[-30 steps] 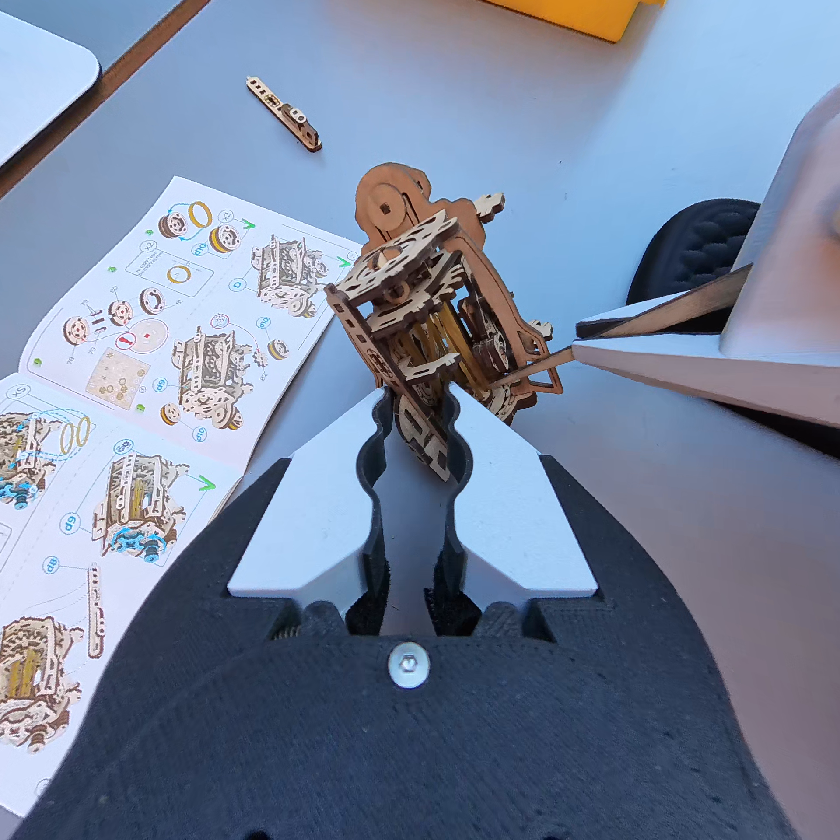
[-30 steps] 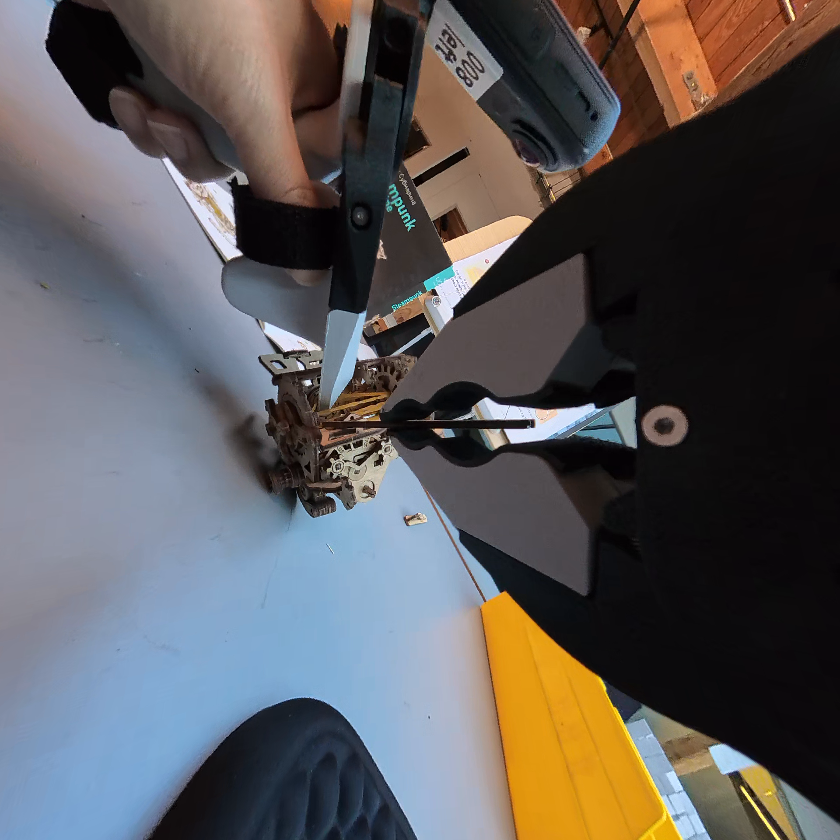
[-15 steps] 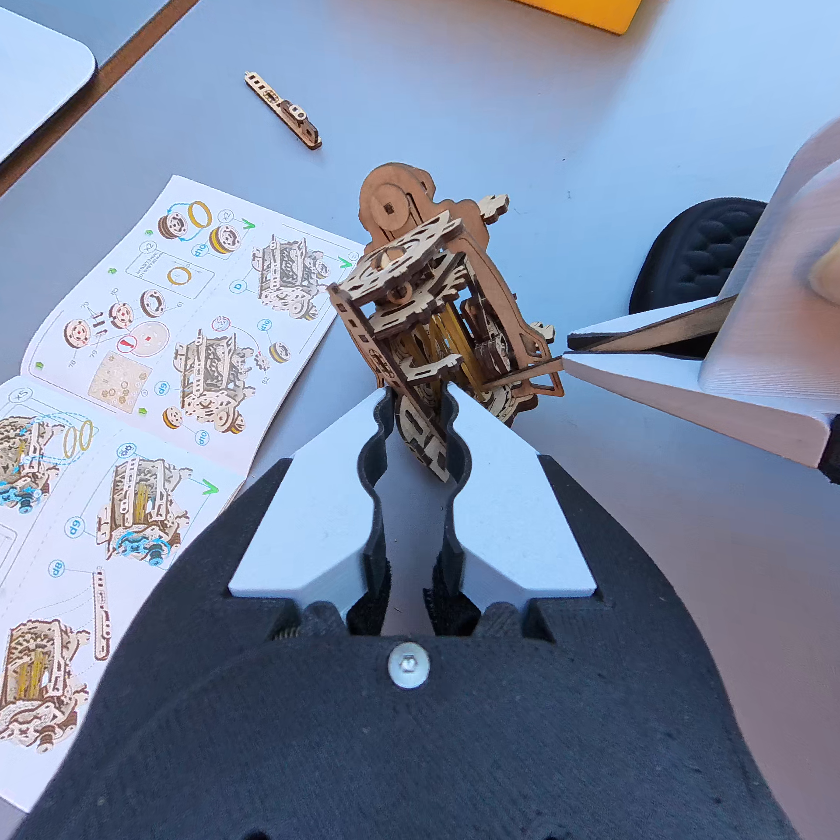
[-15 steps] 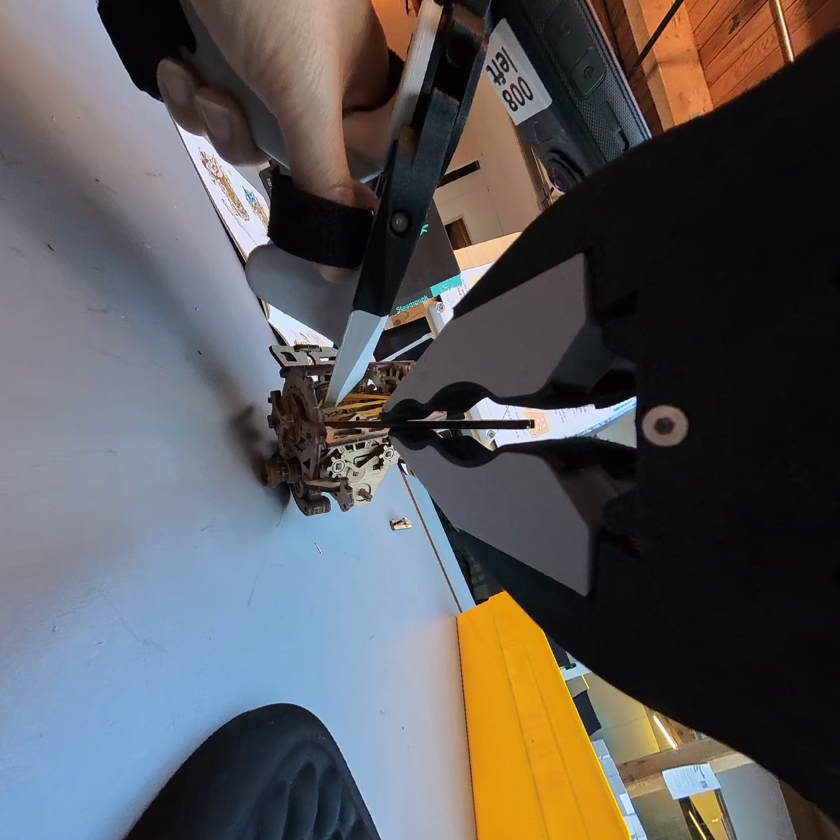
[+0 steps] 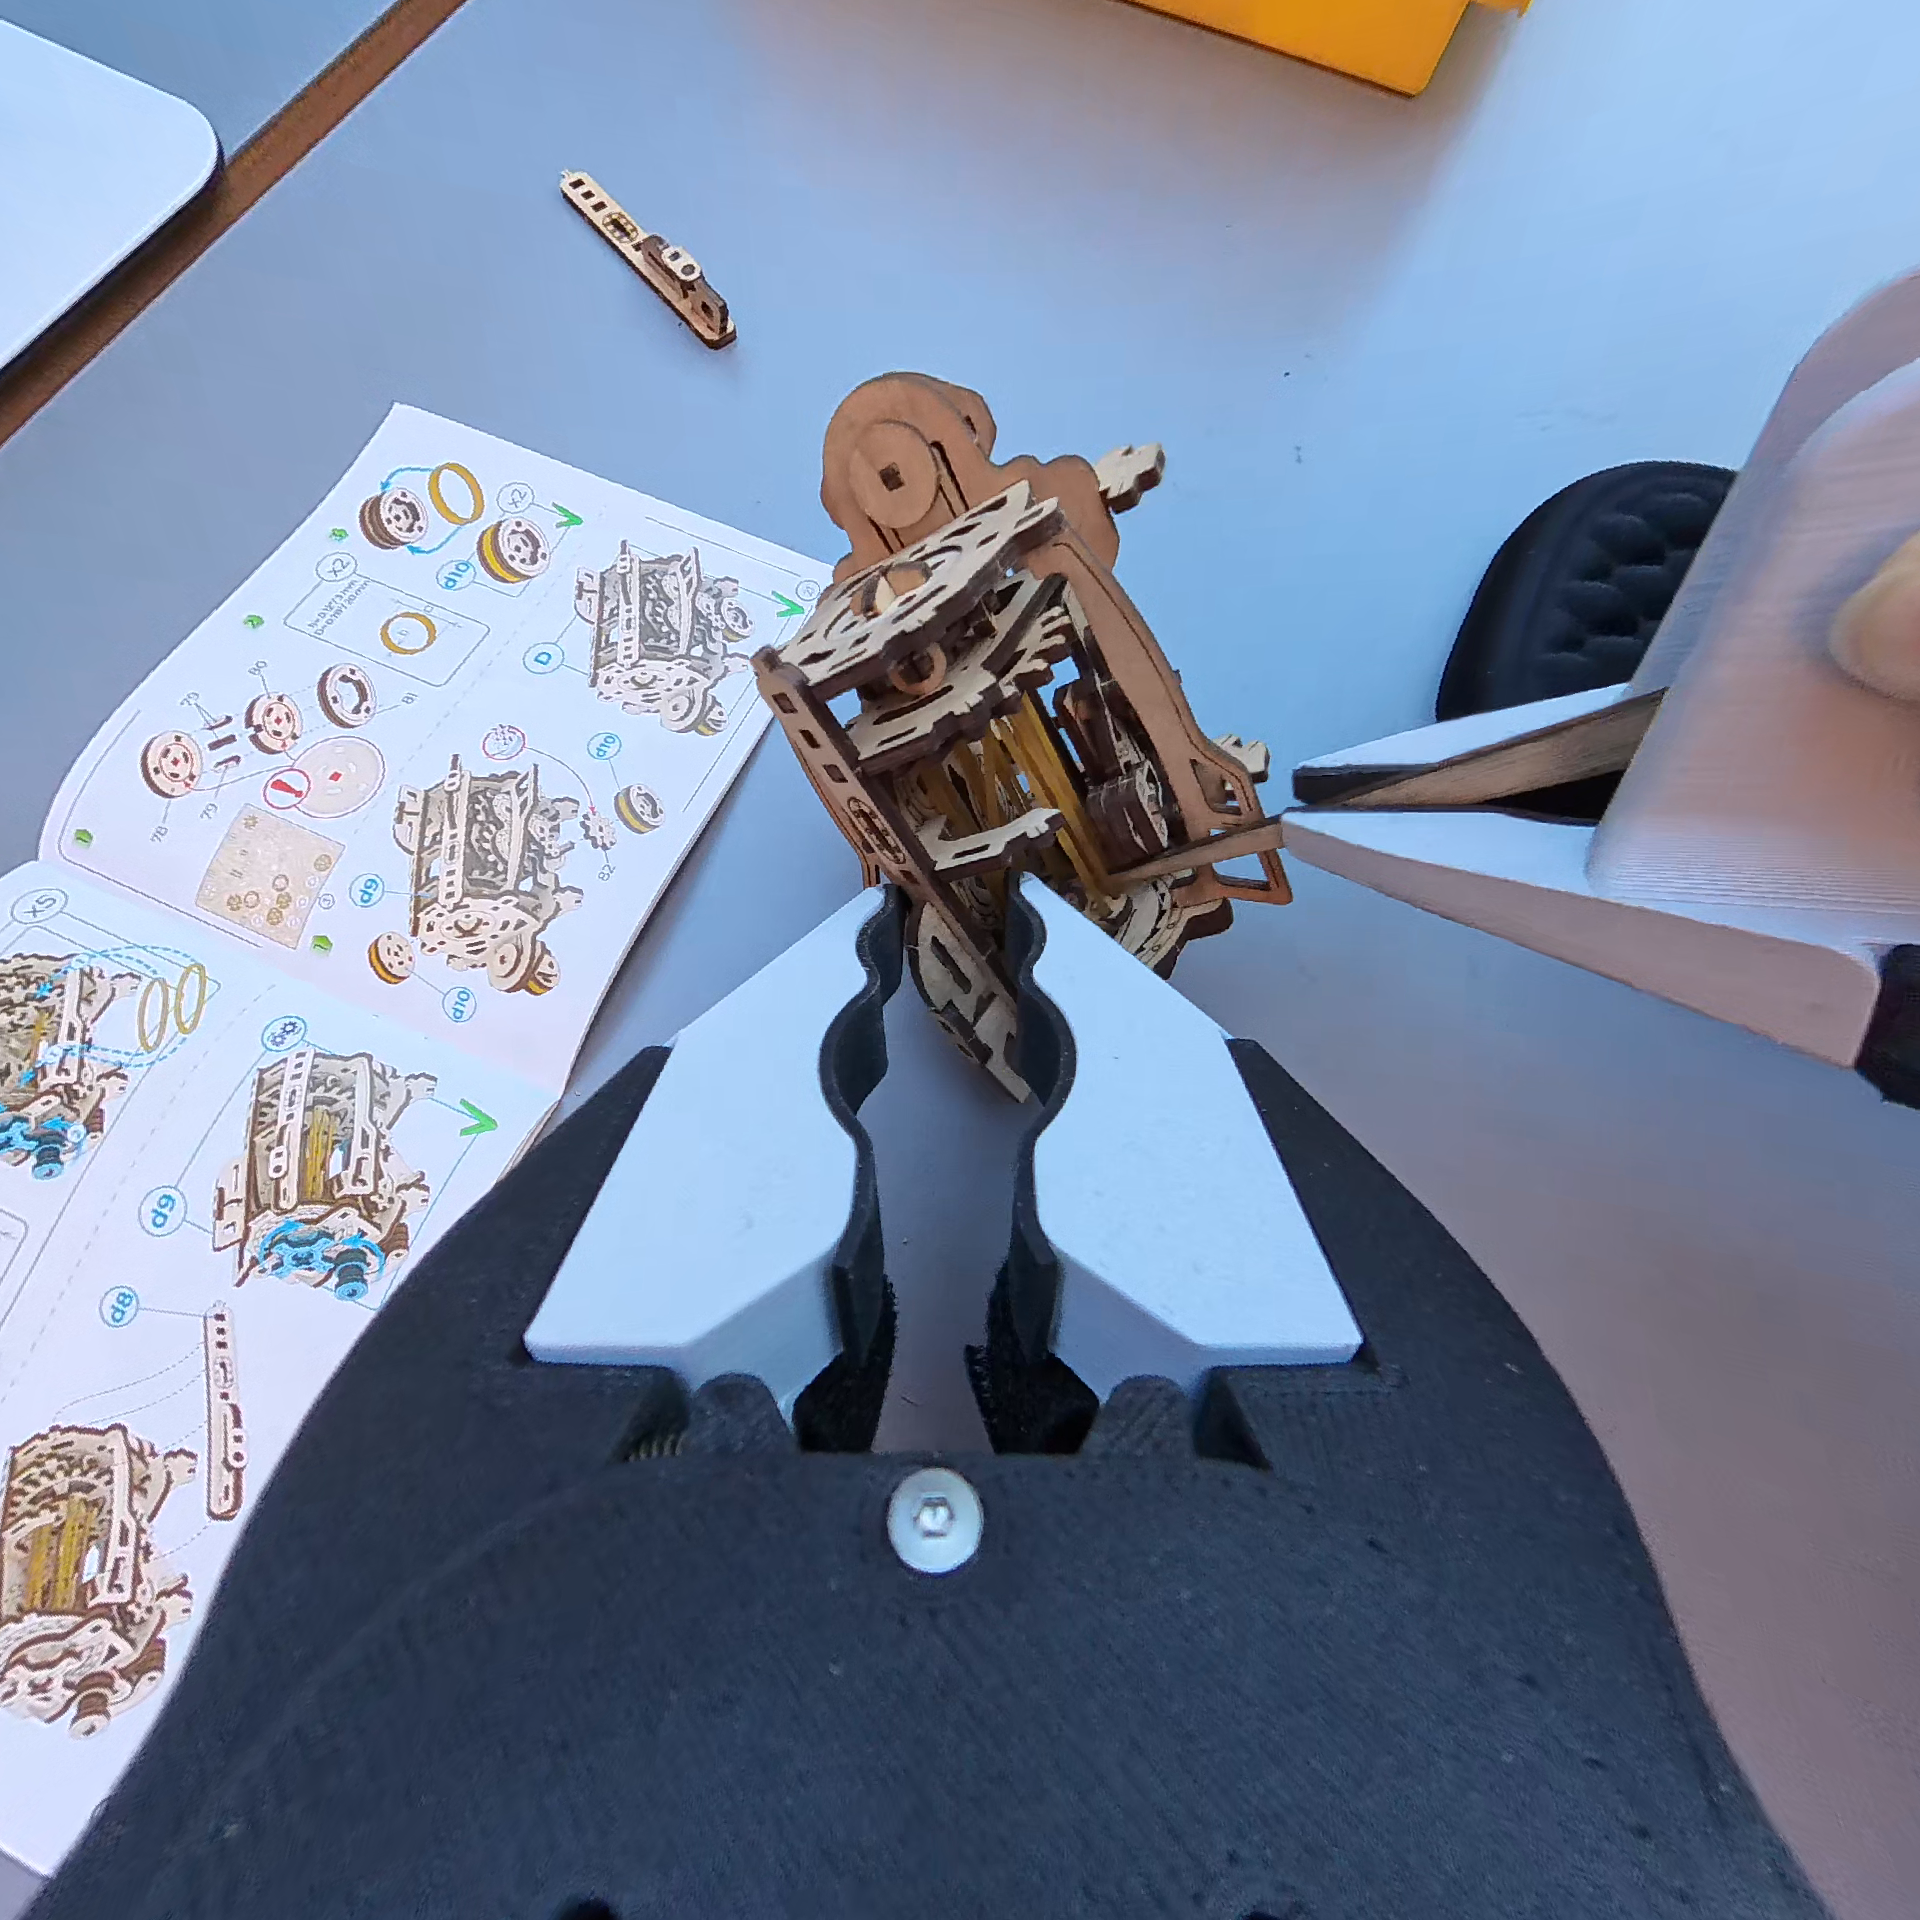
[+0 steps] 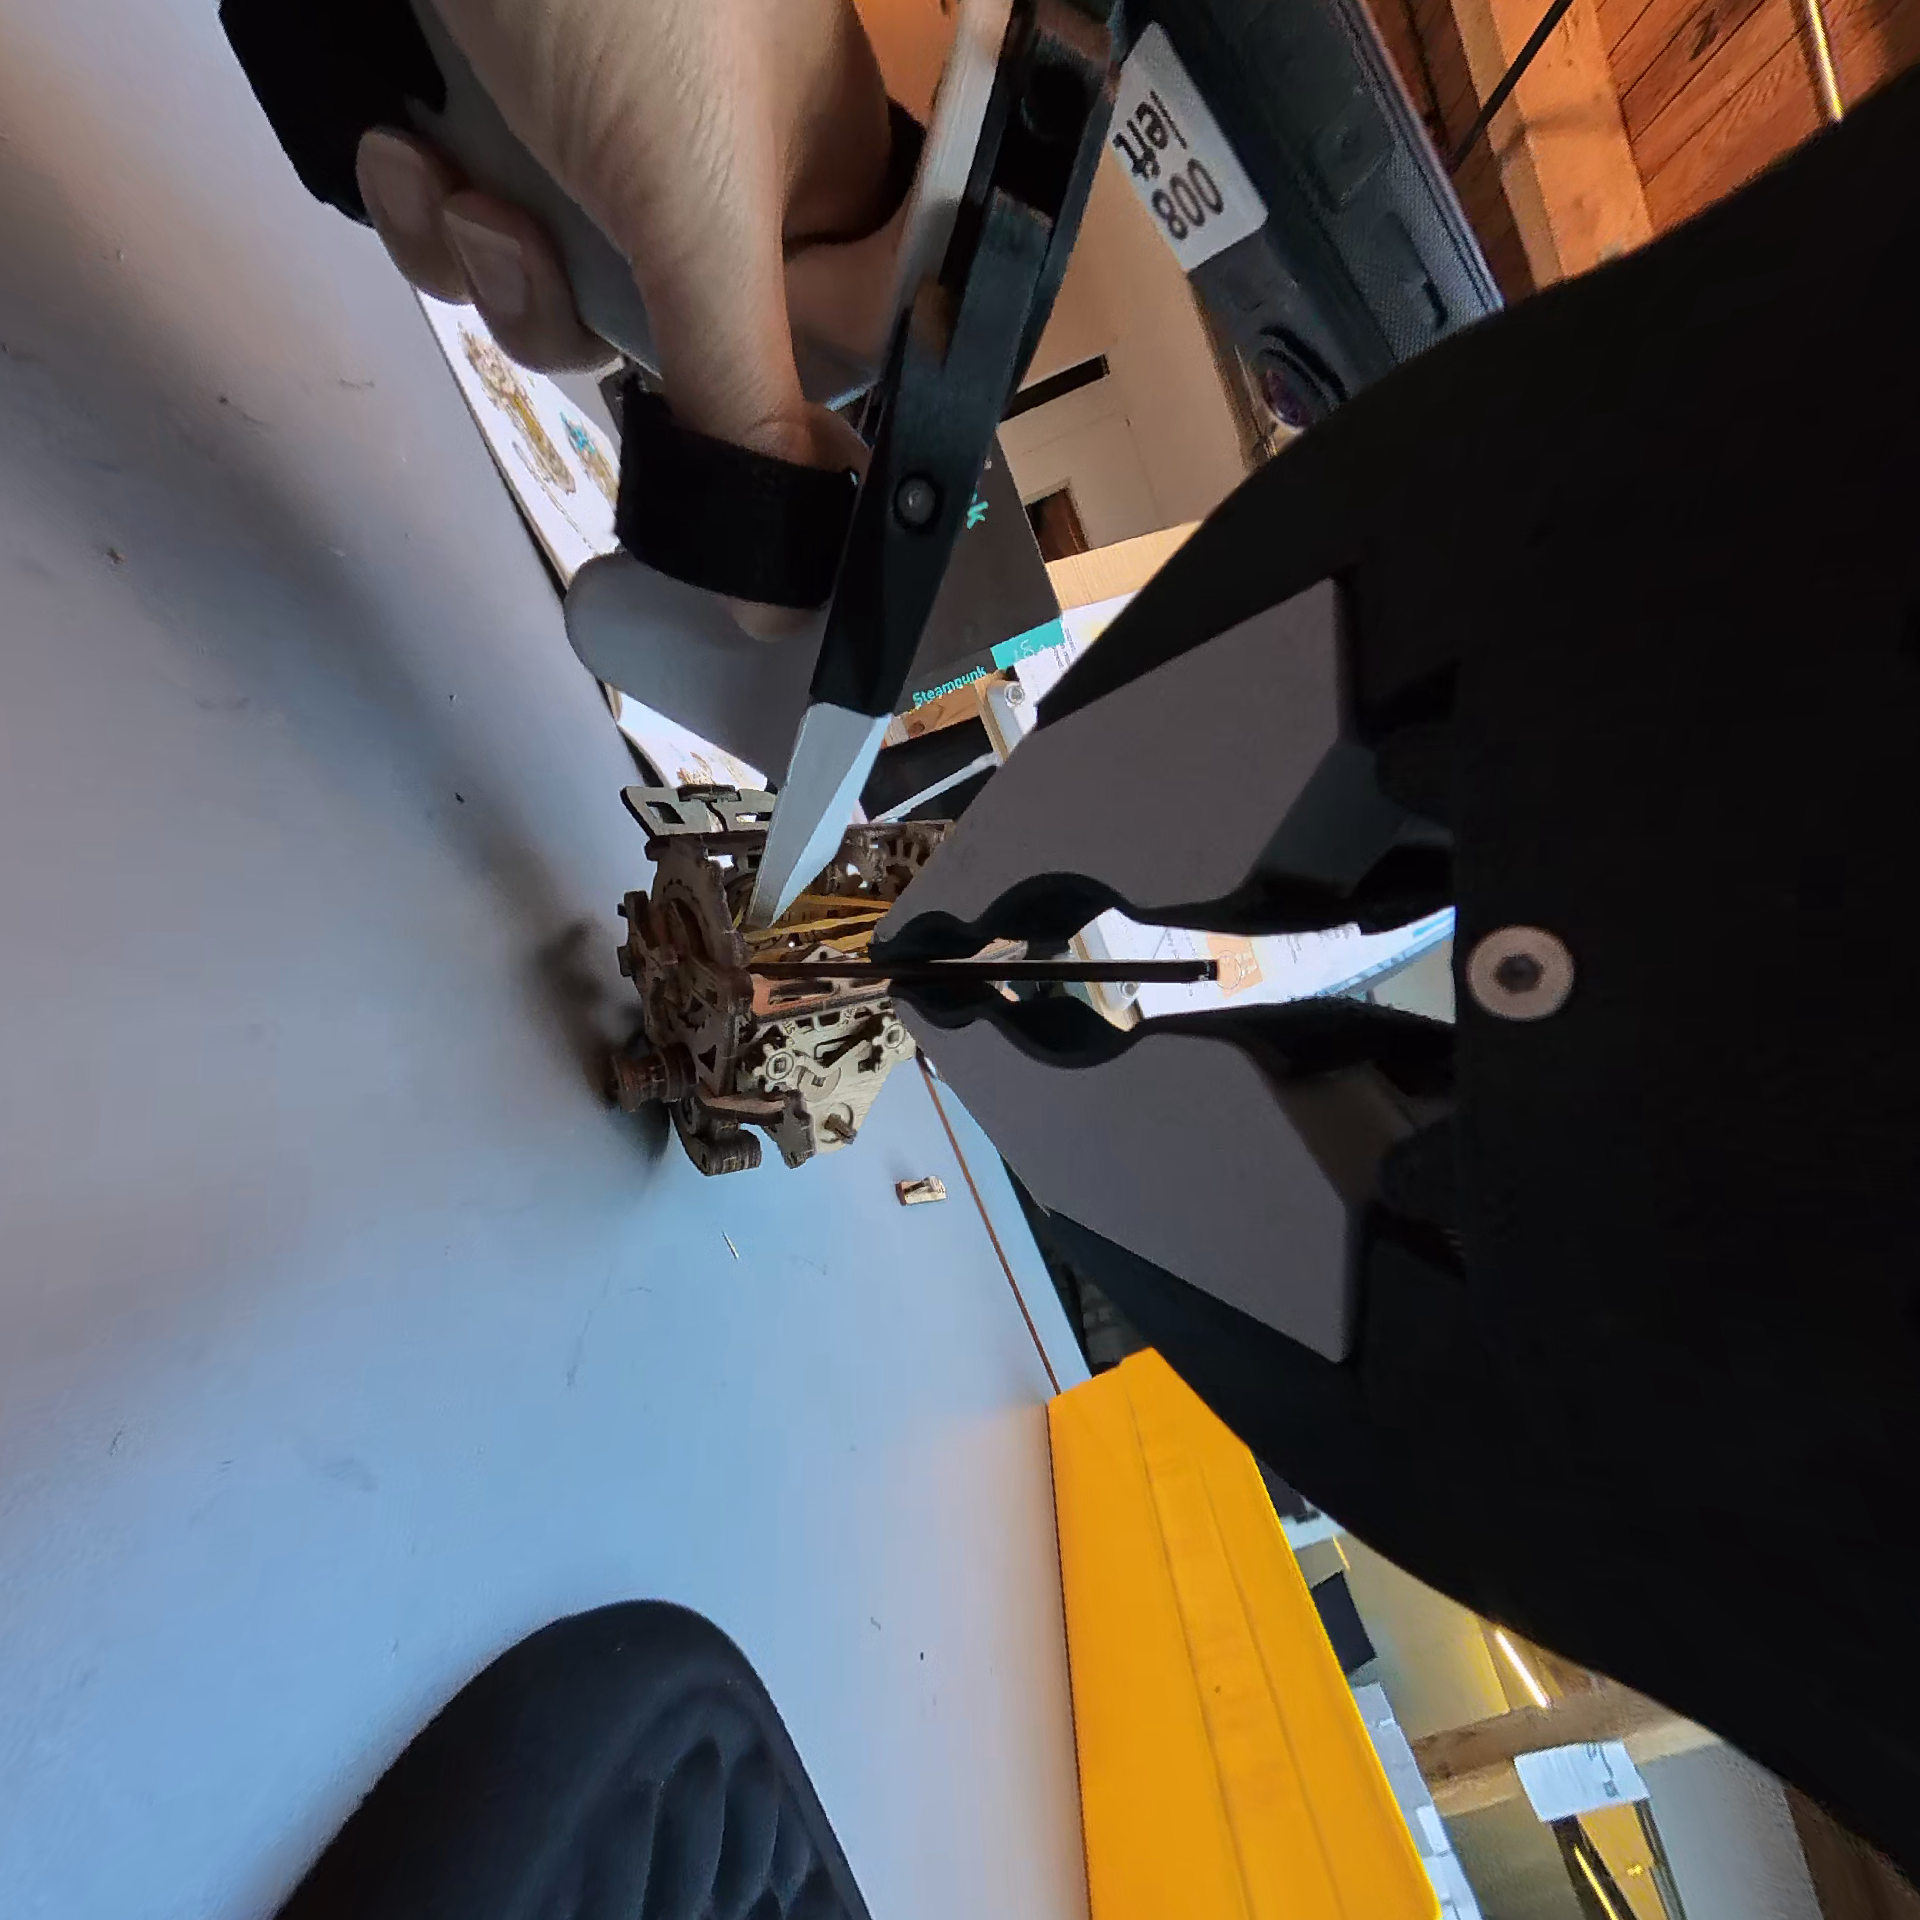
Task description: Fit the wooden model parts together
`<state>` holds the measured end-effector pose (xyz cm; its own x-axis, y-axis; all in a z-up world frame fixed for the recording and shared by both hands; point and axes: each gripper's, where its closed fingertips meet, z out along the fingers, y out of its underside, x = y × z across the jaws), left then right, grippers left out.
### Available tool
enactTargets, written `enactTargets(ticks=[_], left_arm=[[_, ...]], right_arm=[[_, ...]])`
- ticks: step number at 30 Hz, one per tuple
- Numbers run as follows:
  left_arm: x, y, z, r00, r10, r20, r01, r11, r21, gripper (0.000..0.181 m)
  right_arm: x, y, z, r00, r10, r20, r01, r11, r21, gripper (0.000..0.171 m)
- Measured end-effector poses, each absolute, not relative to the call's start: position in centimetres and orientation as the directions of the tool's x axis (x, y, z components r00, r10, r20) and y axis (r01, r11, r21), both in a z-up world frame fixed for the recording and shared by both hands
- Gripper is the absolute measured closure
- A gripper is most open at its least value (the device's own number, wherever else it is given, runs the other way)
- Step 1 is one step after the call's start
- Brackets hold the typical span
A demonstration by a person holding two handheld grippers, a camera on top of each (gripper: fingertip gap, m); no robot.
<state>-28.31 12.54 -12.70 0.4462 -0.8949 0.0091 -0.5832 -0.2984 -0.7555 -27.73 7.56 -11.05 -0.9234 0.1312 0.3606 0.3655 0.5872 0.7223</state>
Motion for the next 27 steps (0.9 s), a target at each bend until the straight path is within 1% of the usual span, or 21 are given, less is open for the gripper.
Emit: enactTargets(ticks=[19, 27], left_arm=[[-28.39, 12.76, -12.80, 0.447, -0.894, 0.019, -0.578, -0.305, -0.757, 0.166], [-28.36, 12.83, -12.78, 0.446, -0.894, 0.040, -0.575, -0.320, -0.753, 0.166]], right_arm=[[-28.07, 7.70, -11.02, -0.908, 0.138, 0.397, 0.398, 0.585, 0.707, 0.169], [-27.81, 7.21, -10.37, -0.885, 0.178, 0.430, 0.442, 0.609, 0.659, 0.170]])
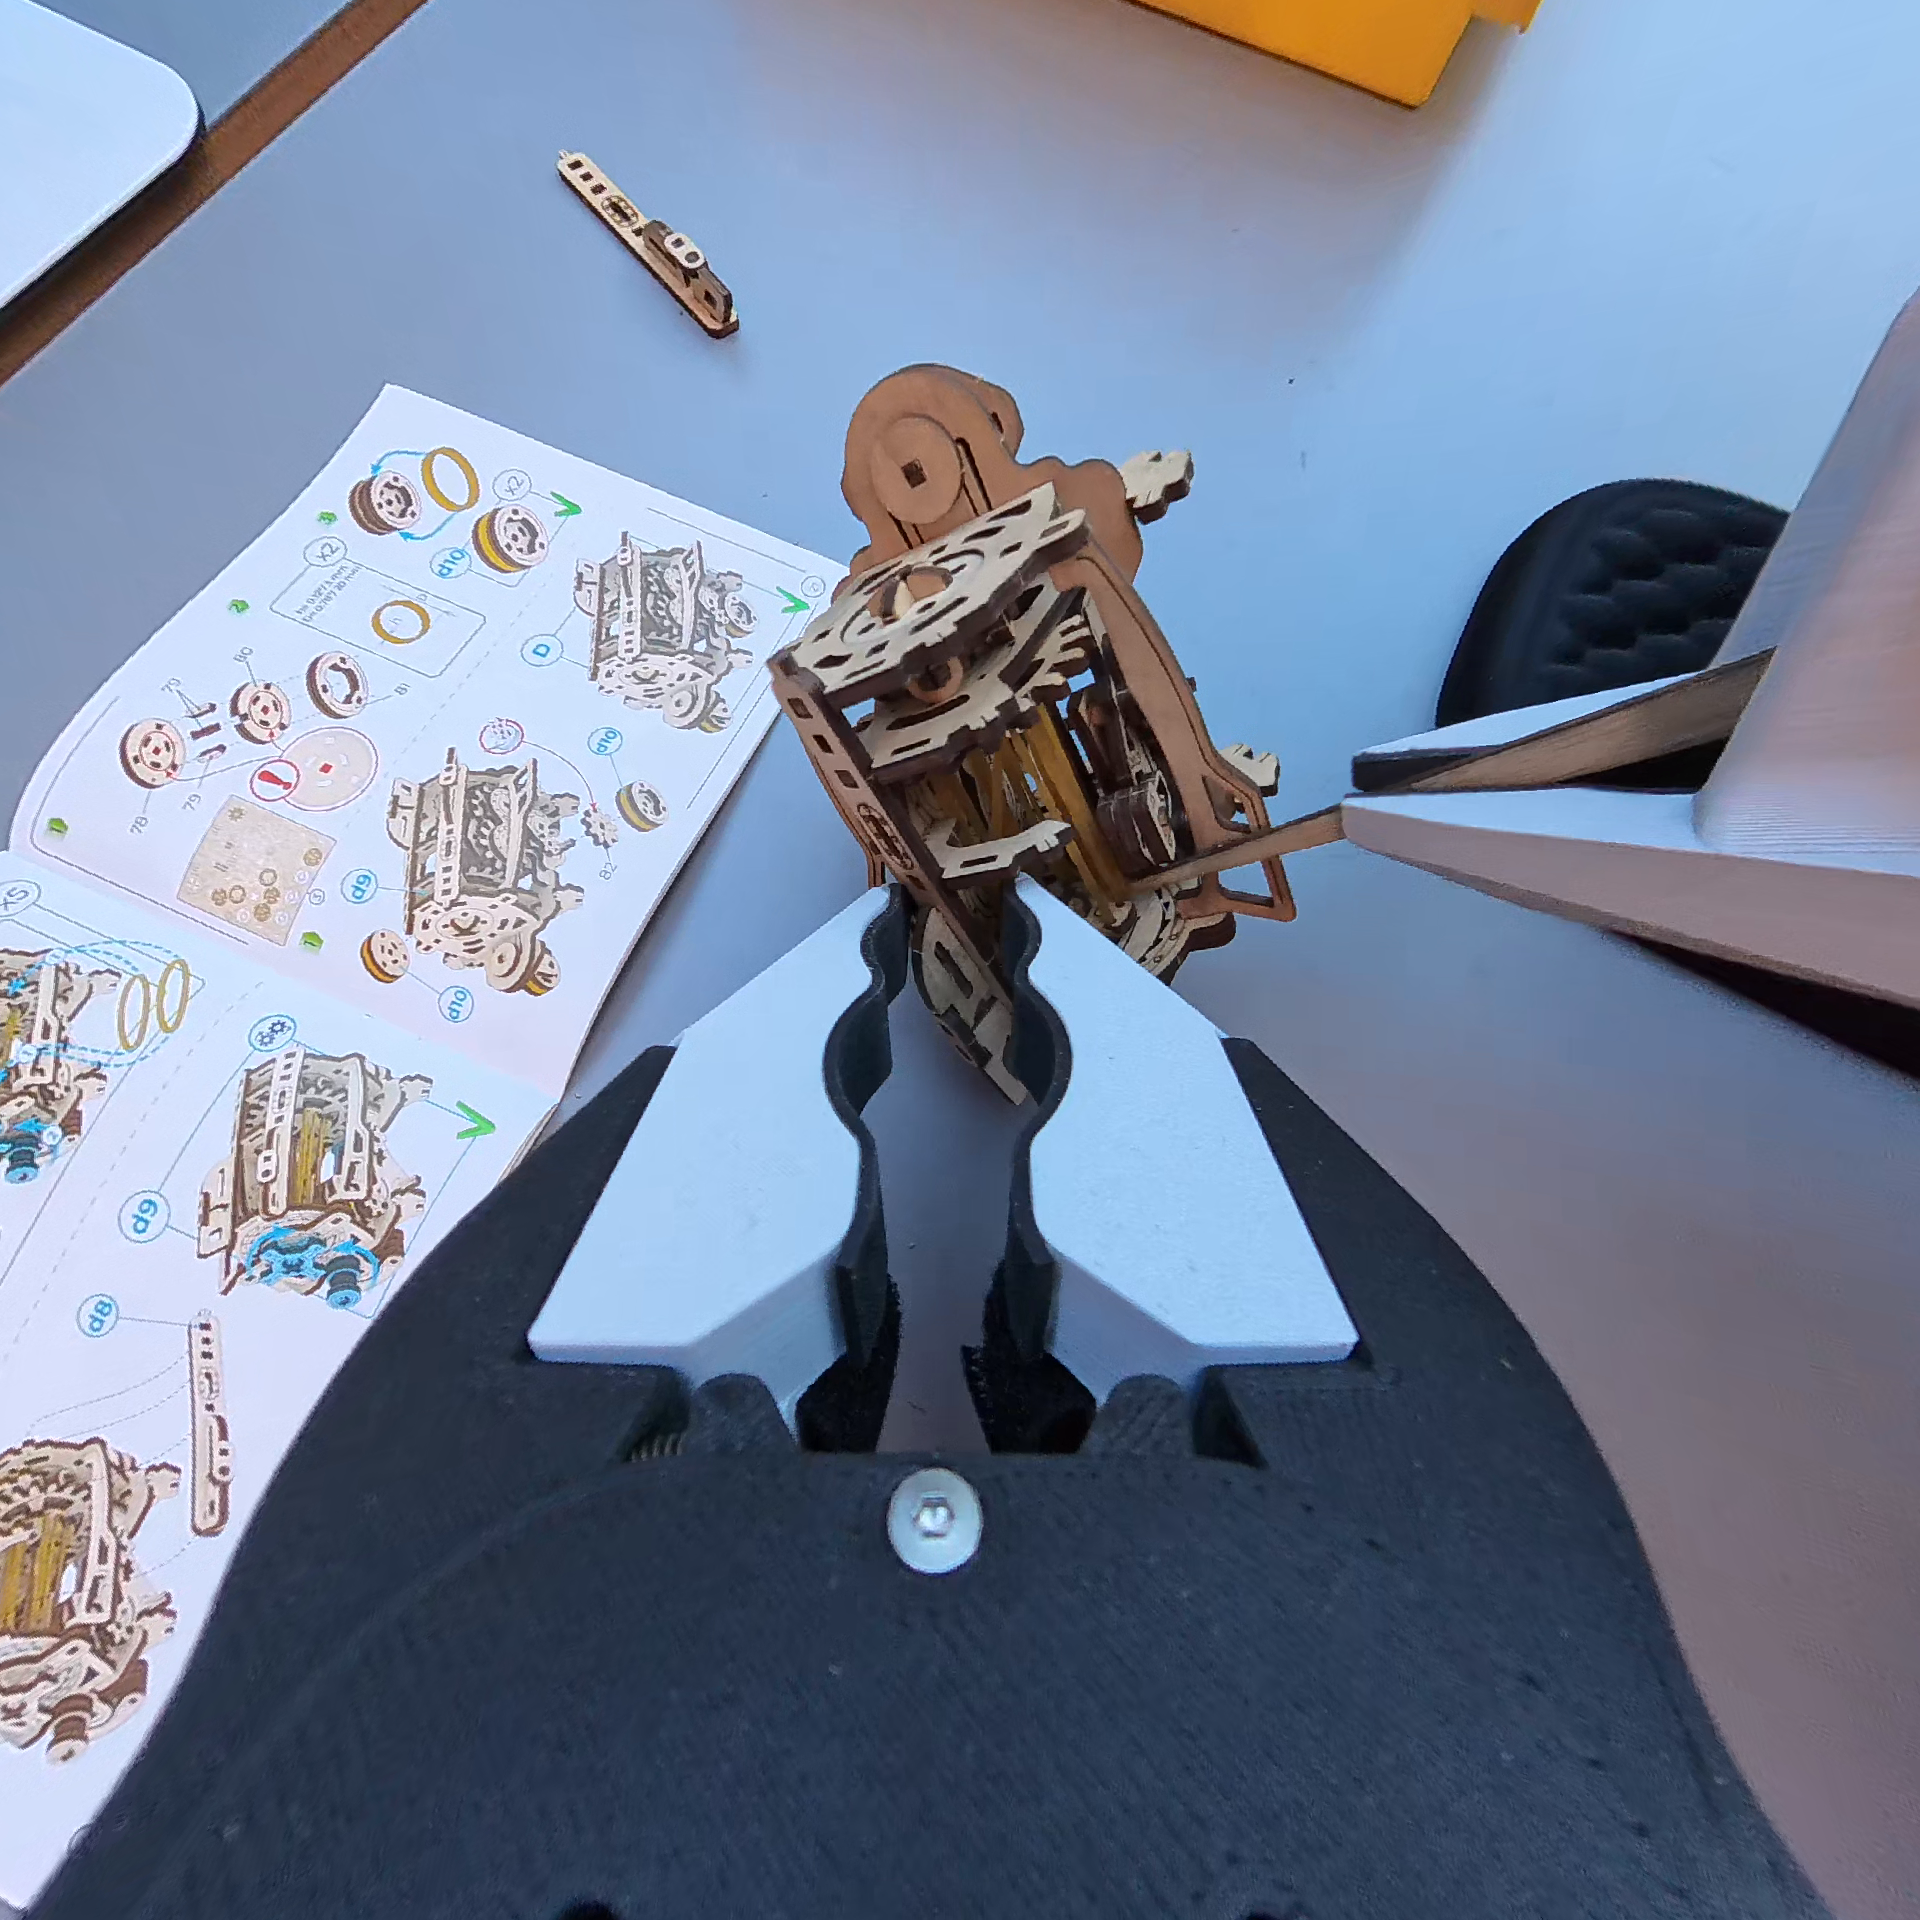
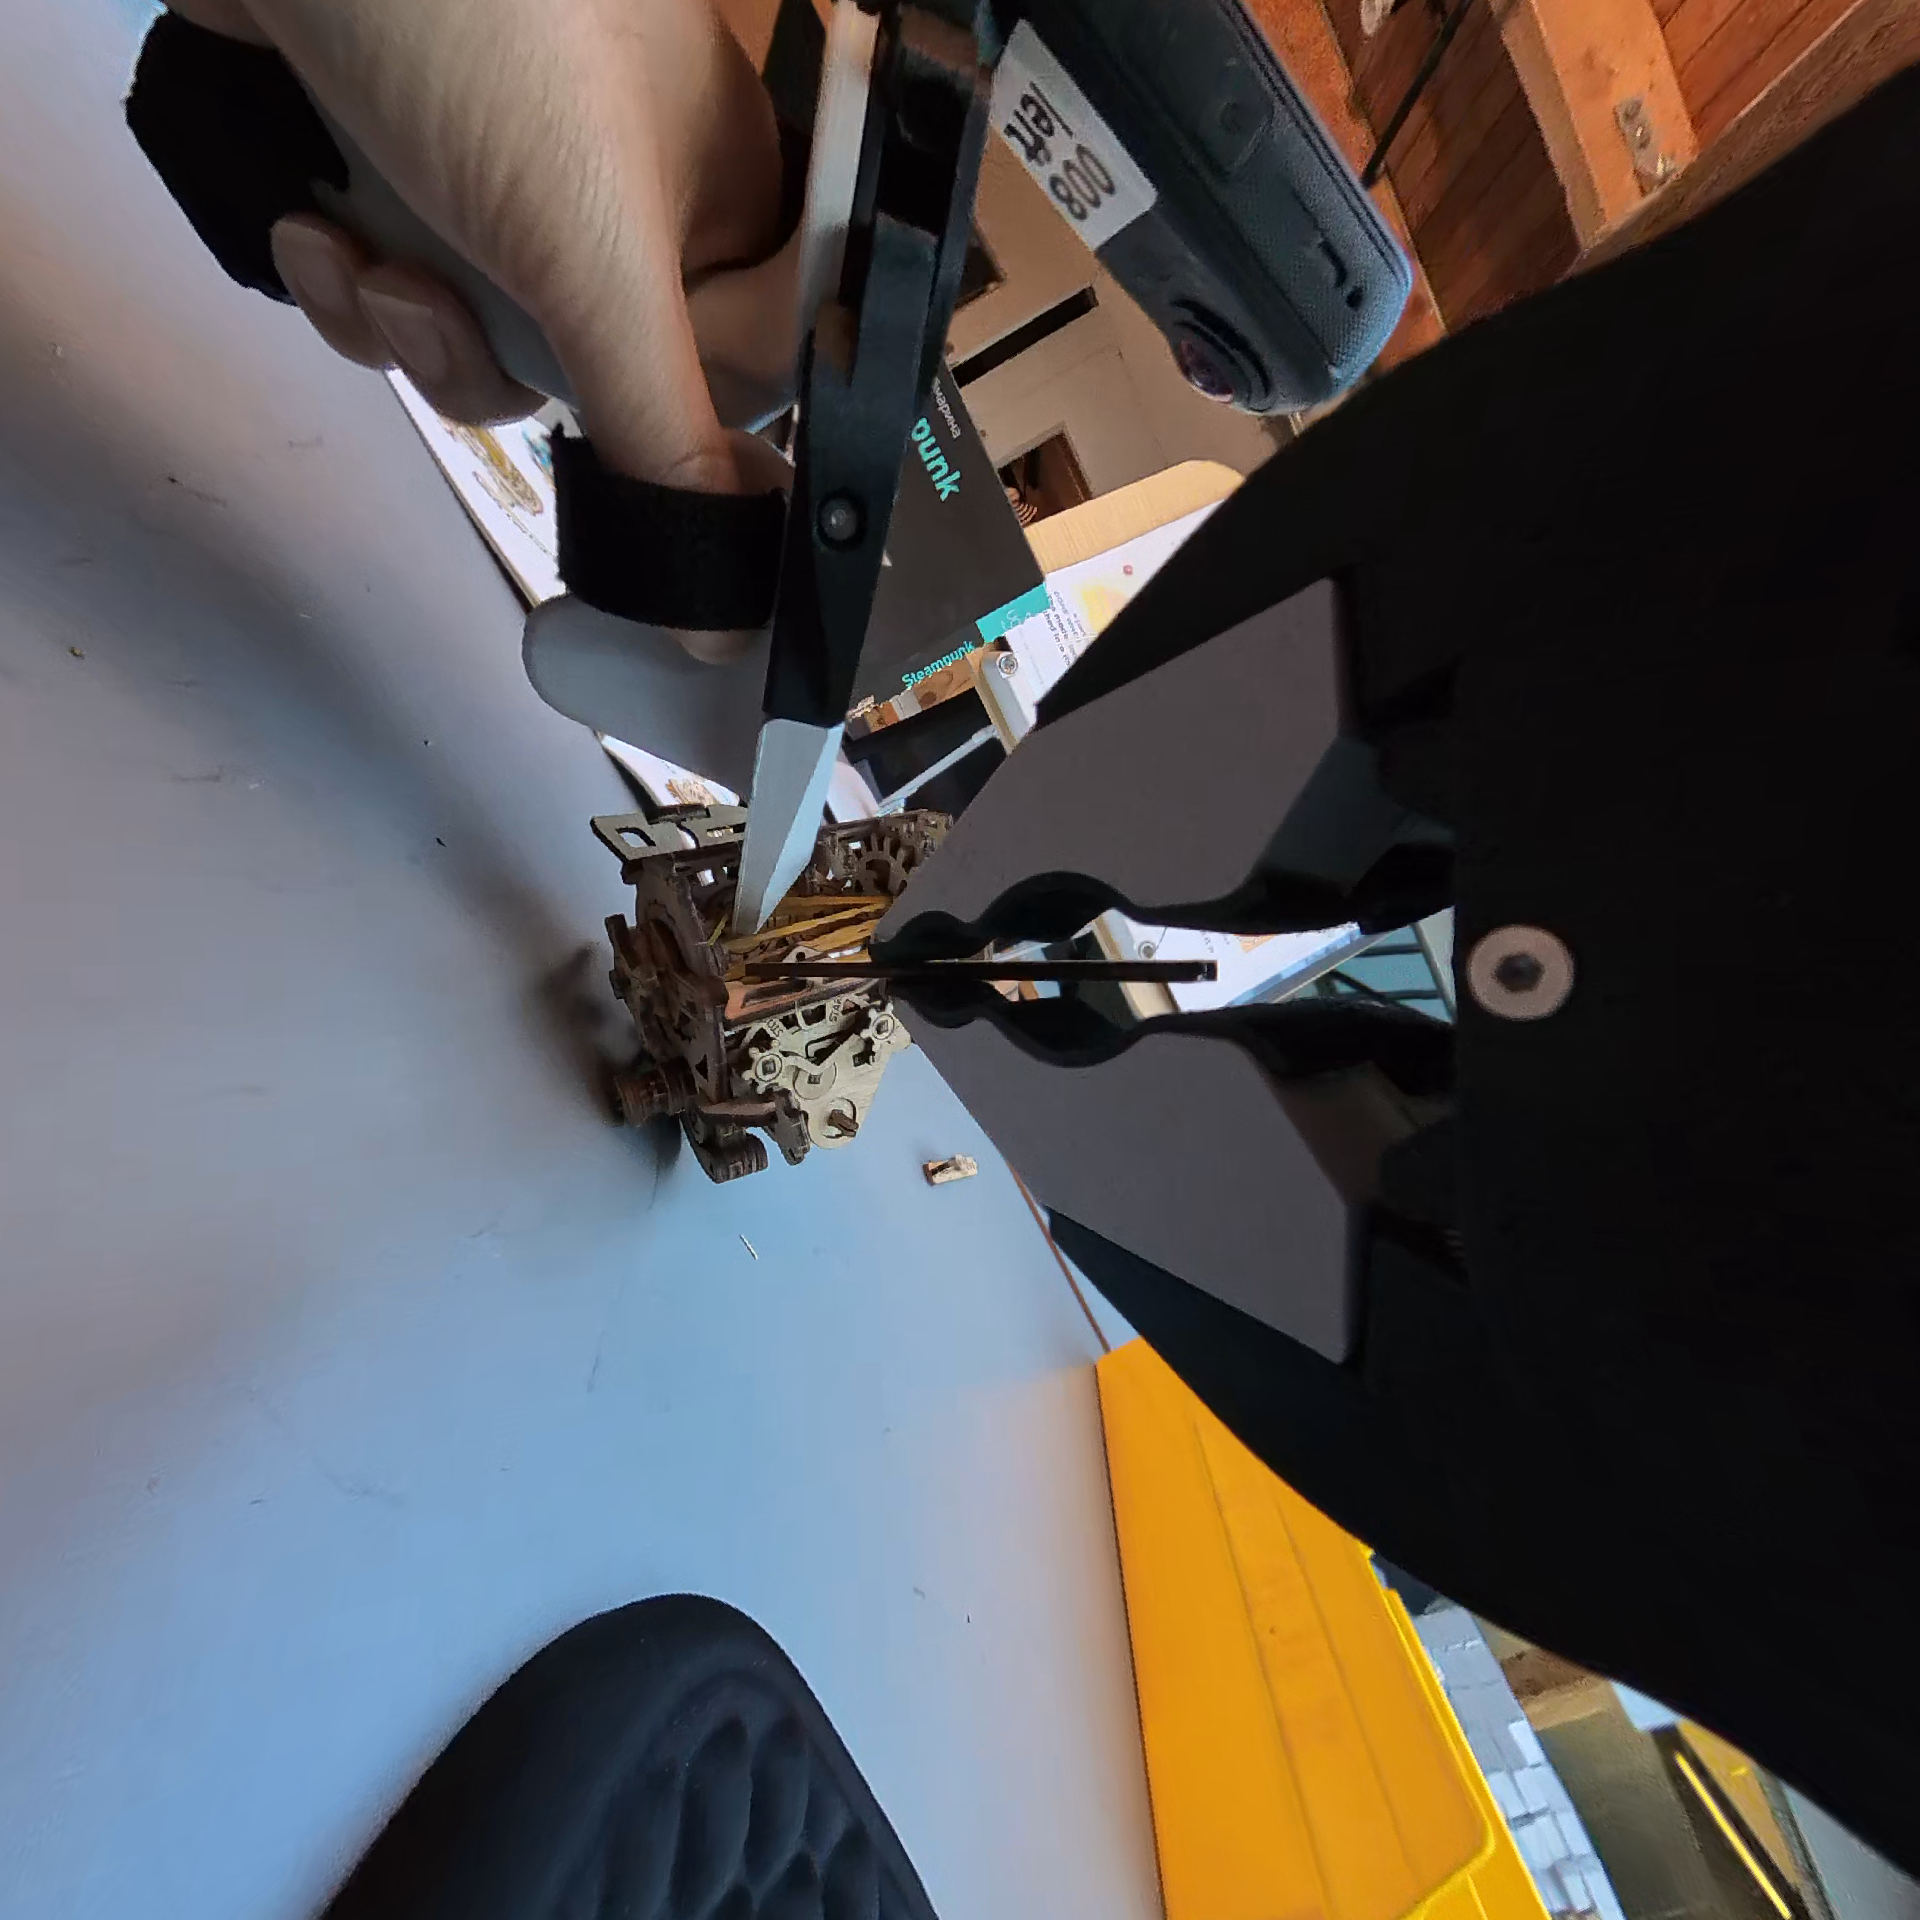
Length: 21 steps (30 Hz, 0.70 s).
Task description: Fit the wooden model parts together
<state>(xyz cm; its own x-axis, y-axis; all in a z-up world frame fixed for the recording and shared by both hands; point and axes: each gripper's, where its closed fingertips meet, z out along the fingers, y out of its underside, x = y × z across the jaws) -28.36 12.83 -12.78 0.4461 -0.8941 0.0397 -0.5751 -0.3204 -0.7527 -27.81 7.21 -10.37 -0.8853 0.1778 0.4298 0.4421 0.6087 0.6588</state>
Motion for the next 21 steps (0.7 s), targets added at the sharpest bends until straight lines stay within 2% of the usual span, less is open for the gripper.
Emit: enactTargets(ticks=[7, 21], left_arm=[[-28.3, 12.9, -12.9, 0.448, -0.893, 0.035, -0.576, -0.318, -0.753, 0.166], [-28.4, 12.7, -12.9, 0.451, -0.892, 0.033, -0.572, -0.318, -0.756, 0.166]], right_arm=[[-28.0, 6.4, -10.3, -0.817, 0.277, 0.506, 0.556, 0.610, 0.564, 0.170], [-28.8, 6.4, -10.9, -0.728, 0.343, 0.593, 0.672, 0.524, 0.523, 0.171]])
